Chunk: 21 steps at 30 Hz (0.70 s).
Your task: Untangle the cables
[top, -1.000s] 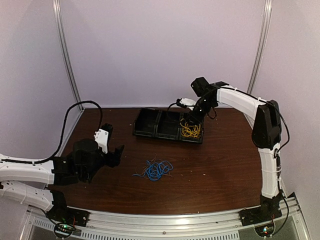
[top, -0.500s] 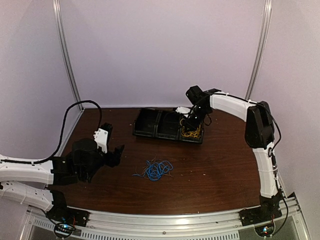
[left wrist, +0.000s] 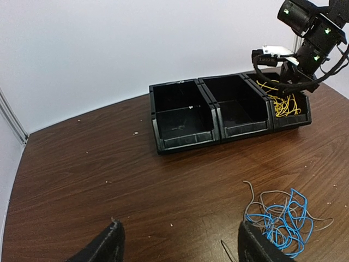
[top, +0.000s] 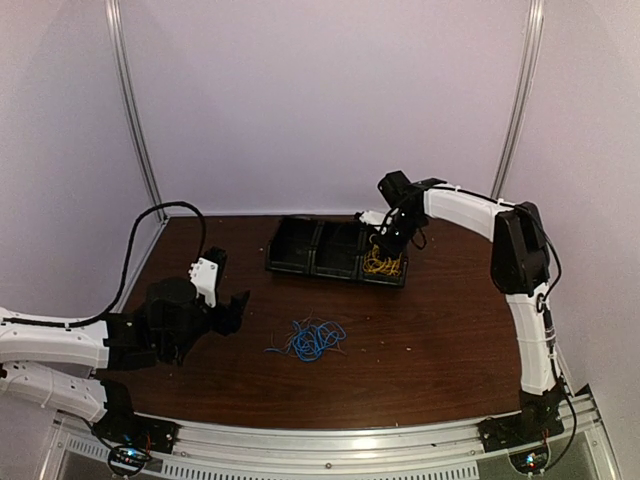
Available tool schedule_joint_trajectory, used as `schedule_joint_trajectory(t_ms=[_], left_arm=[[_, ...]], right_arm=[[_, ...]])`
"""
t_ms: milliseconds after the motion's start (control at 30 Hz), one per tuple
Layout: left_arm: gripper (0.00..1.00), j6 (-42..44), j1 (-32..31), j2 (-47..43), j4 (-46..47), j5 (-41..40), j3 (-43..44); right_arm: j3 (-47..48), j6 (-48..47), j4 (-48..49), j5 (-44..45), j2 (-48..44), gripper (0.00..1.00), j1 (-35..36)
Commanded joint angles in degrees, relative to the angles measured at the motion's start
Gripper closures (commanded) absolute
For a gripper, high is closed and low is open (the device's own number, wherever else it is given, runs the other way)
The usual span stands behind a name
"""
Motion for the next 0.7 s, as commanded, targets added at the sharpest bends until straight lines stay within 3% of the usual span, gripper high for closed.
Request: schedule_joint_trajectory(t_ms=[0, 133, 267, 367, 533, 667], left_arm=[[0.28, -1.0, 0.3, 0.3, 2.9, 0.6, 0.4], [0.28, -1.2, 0.2, 0.2, 2.8, 0.7, 0.3], [0.28, -1.7, 0.3, 0.4, 2.6, 1.1, 0.2], [0.27, -2.5, 0.2, 0.8, 2.5, 1.9, -0.4], [0.27, -4.6, 0.6, 3.4, 3.6, 5.7, -1.0], [0.27, -7.0, 1.2, 6.8, 6.7, 10.8, -1.3]], right_arm=[[-0.9, 1.1, 0.3, 3.2, 0.5, 1.0, -0.4], [-1.4, 0.6, -0.1, 1.3, -1.6, 0.94, -0.3], [-4.7, 0.1, -0.1, 0.7, -6.8, 0.68, 0.7], [-10.5, -0.3, 3.0, -0.2, -14.1, 0.58, 2.0], [-20.7, -3.9, 7.7, -7.3, -23.5, 0.53, 6.9], [-25.8, -6.1, 10.6, -17.0, -24.6, 0.53, 11.2]])
